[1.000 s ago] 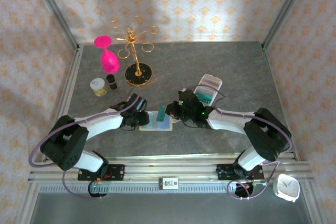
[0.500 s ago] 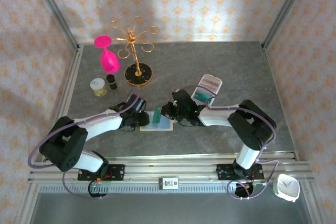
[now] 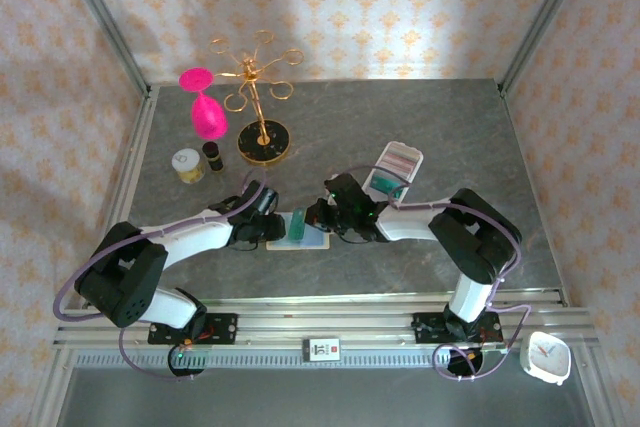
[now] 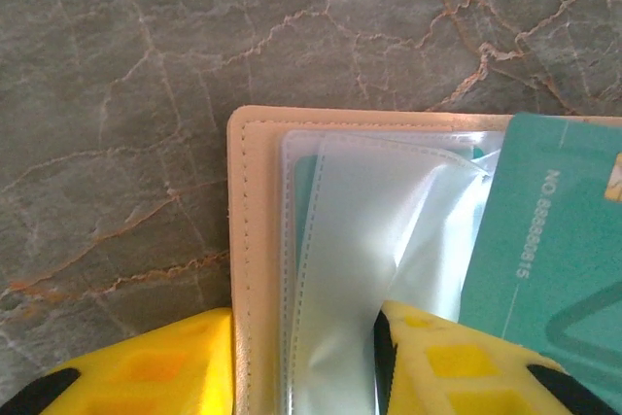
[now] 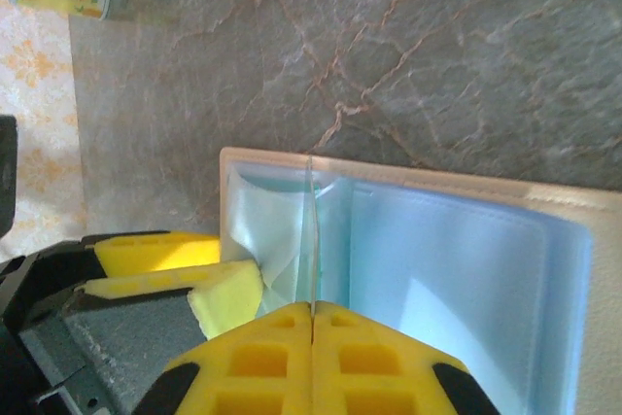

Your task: Put the credit cards into the card holder

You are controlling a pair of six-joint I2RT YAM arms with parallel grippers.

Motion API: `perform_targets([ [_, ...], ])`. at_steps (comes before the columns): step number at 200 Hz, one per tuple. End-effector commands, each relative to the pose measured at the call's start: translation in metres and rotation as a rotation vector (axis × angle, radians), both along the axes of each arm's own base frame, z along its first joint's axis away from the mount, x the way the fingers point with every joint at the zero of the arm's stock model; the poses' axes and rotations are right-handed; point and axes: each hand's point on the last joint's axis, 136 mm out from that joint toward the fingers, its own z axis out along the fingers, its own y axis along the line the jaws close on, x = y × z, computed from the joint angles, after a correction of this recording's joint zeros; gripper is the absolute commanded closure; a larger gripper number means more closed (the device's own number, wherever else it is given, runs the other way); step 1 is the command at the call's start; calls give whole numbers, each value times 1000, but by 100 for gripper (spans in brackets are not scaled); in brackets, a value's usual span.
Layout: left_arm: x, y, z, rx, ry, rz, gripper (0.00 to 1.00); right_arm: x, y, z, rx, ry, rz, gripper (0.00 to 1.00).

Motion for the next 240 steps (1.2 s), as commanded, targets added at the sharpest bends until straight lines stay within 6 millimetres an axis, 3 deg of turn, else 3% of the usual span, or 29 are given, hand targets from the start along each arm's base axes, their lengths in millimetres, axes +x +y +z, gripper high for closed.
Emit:
perform_targets([
  [1,-21,2,-14,-16,79,3,60,-19,-7,-22,-56,50,48,100],
  [49,-14,8,-6,-49,35,66,57,-26,-16,-36,-93,122,11,100],
  [172,-3,13,18,-220,-63,151,45,-24,-1,-31,-82,123,81,100],
  [240,-8,26,2,-167,-21,187,68,-21,13,-28,-65,120,136,100],
])
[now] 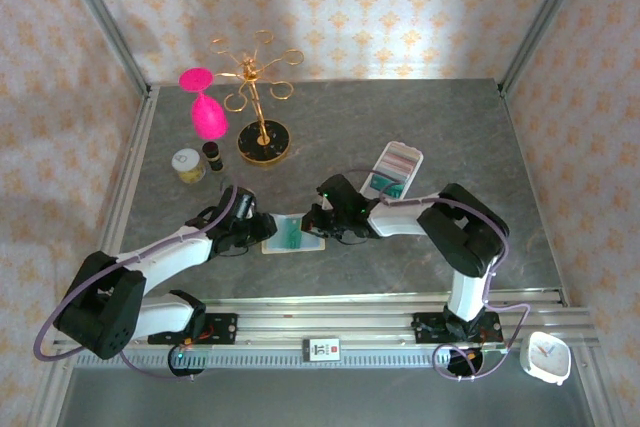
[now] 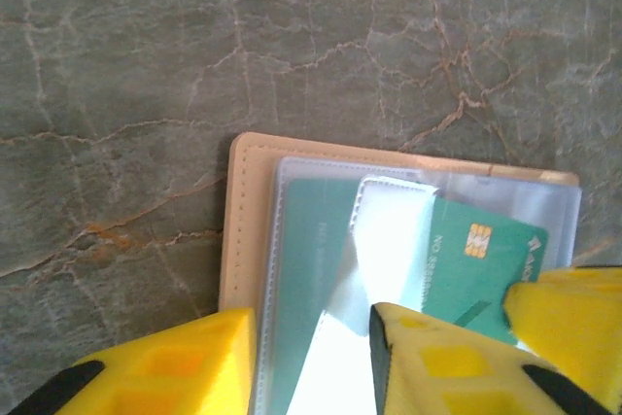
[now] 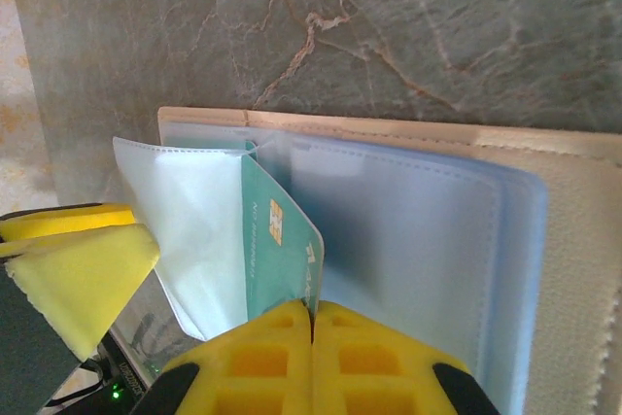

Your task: Put the credit cards into the card holder

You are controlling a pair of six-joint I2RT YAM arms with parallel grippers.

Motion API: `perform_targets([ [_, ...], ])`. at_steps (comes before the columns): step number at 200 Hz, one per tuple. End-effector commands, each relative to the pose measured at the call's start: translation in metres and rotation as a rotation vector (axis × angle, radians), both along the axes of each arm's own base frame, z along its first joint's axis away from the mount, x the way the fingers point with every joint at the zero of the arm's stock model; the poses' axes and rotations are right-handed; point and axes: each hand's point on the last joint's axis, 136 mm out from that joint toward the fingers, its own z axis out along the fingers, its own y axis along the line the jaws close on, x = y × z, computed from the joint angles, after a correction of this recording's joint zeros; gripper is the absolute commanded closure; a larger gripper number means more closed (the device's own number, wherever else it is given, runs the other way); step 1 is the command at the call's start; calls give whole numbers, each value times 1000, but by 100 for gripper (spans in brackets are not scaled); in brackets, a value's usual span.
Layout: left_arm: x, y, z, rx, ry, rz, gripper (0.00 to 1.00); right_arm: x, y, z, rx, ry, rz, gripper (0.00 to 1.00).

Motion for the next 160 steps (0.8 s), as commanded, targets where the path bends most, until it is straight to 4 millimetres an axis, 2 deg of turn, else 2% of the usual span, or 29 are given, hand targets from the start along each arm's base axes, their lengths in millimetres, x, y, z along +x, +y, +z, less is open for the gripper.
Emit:
perform_targets([
  [1,-5,10,-14,38,37,24,69,-6,3,-7,-24,18,39,100],
  [26,-9,15,-22,65,62,32,78,-3,9,-3,7,14,41,100],
  [64,-15,25,-31,119,89,40,80,-2,18,12,120,9,23,100],
  [113,-18,28,-34,138,98,41,73,-1,26,19,215,31,6,100],
  [160,-18,26,-32,114,87,41,66,4,30,9,184,63,-8,100],
])
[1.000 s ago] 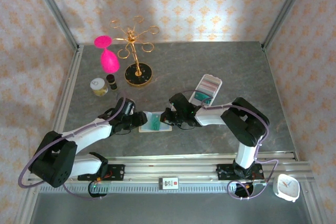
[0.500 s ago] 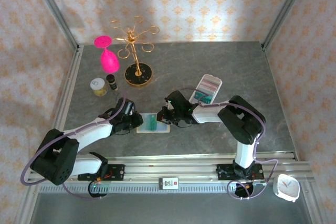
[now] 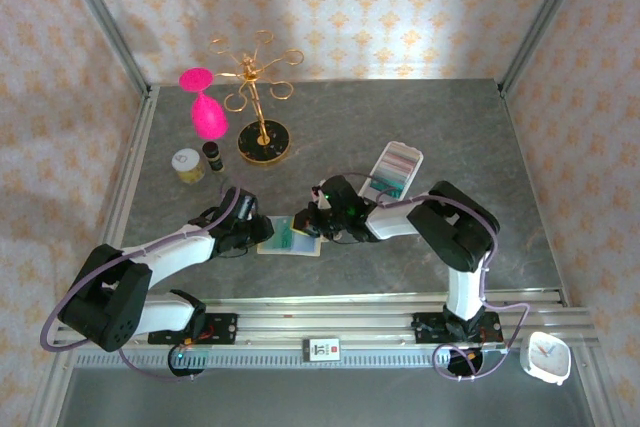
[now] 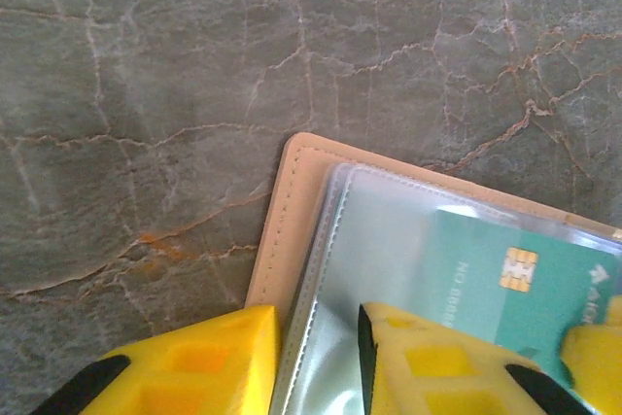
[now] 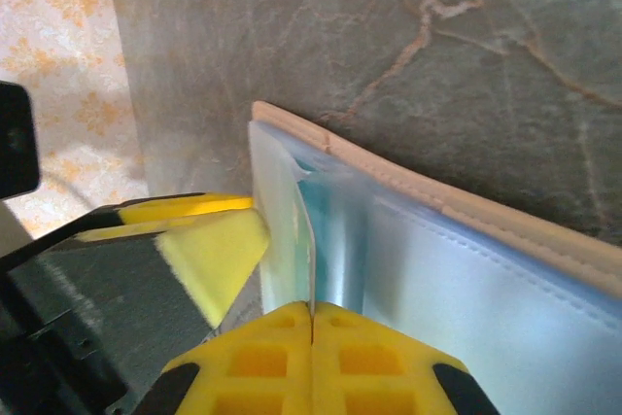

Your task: Put the credit cards into the card holder

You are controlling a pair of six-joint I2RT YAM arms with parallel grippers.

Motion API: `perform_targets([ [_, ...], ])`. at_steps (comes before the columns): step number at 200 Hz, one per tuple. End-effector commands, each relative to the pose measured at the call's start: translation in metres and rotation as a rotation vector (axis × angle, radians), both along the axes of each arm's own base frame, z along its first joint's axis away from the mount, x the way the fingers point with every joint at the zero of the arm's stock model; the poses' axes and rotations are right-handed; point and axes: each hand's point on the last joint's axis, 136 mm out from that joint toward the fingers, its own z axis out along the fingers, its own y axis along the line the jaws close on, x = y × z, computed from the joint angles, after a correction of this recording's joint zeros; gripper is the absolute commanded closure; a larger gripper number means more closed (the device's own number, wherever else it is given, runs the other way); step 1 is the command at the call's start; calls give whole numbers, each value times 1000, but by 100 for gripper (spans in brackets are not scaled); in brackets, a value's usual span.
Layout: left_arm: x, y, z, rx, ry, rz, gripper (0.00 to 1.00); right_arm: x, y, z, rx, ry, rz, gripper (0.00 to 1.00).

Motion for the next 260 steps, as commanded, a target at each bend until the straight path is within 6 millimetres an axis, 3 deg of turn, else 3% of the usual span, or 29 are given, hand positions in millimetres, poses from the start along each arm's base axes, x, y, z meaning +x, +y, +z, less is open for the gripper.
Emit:
perform_targets([
  [1,-18,15,-19,56,64,14,66,4,7,0,8,10,-3,100],
  [84,-22,-2,-19,-51,67,-17,62,13,15,-5,-15,35,-51,100],
  [162,-25,-18,-12,-157,55,-48,62,8,22,-11,-85,24,12,100],
  [203,-28,-19,-14,-172,63,-47,66,14,14,-2,-156,-18,3,85],
  [260,-34,-16,-22,-153,86,-48,69,15,-32,11,-320,-66,-122,63],
])
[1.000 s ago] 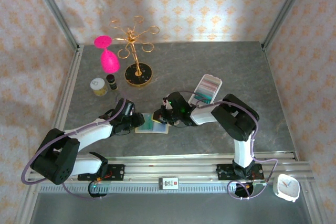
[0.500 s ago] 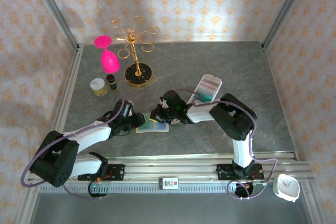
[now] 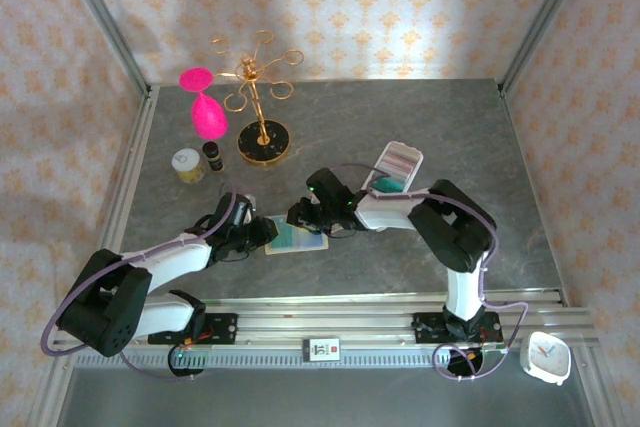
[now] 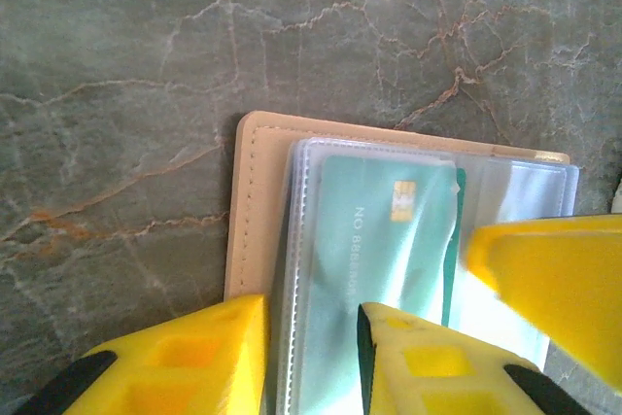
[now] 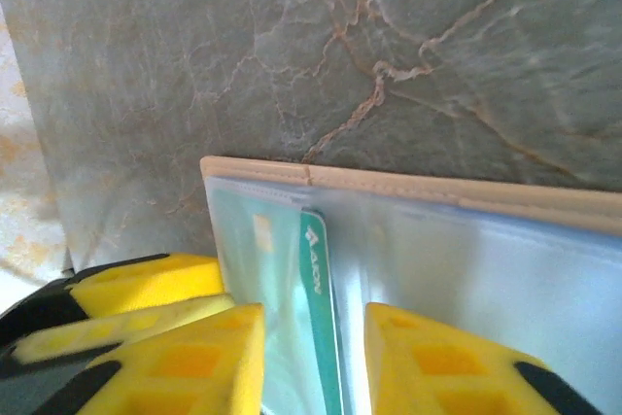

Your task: Put the credit cards into the card holder

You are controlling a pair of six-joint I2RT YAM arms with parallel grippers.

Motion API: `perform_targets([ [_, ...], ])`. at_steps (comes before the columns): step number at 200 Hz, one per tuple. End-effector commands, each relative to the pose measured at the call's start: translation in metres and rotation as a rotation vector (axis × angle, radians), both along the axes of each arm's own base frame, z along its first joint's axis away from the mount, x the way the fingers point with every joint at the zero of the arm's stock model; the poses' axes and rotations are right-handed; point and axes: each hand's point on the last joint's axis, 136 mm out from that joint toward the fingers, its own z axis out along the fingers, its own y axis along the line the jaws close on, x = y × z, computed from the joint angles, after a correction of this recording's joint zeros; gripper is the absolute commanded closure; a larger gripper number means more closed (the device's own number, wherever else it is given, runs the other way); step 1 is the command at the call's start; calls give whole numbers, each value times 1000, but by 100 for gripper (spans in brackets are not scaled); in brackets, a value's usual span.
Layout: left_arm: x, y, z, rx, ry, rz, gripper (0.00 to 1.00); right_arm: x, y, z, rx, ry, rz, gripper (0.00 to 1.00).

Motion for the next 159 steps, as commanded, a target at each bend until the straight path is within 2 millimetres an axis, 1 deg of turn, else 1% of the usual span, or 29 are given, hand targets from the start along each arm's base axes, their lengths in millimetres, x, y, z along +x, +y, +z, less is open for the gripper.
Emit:
perform_targets([
  [1,-28,3,-24,14,119,-21,69,1,-30,9,-107,-48,-71,63],
  [20,-30,2,-26,19,127,-28,69,-6,-50,6,-172,-46,-103,60],
  [40,-30,-1,-26,16,128,-38,70,-13,-61,0,-206,-30,-104,60],
  [59,-31,-2,-26,19,128,-43,70,-18,-59,-3,-200,-22,-91,59],
  [85,-31,-4,-27,23,130,-50,71,-19,-52,-5,-196,-21,-72,59],
  [99,-31,-5,-27,22,130,-50,71,-20,-54,-11,-229,-15,-67,59],
  [130,-32,-5,-27,25,129,-50,71,-26,-65,-30,-351,1,-48,58],
  [144,-31,-5,-27,26,128,-49,72,-31,-63,-35,-366,11,-30,58],
  [159,-31,-4,-28,29,130,-46,73,-32,-56,-38,-347,16,-22,56],
])
